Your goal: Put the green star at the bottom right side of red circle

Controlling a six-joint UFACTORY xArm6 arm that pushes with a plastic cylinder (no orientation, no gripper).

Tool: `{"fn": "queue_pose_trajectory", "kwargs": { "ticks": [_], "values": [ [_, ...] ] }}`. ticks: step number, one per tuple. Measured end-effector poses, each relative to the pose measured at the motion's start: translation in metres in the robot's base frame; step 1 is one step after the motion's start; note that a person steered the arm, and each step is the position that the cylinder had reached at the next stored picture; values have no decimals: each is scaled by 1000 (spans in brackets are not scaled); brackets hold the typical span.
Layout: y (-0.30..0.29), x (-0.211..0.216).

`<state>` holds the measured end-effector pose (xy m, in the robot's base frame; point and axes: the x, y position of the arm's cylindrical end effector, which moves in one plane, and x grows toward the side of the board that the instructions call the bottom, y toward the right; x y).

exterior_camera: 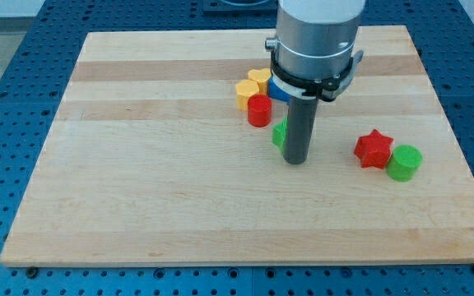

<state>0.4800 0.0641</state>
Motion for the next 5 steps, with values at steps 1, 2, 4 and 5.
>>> {"fn": "queue_pose_trajectory", "kwargs": {
  "ticks": [1,2,4,5],
  "values": [
    [-1,-5],
    [-1,-14],
    [-1,-19],
    [-1,-23]
  ]
}}
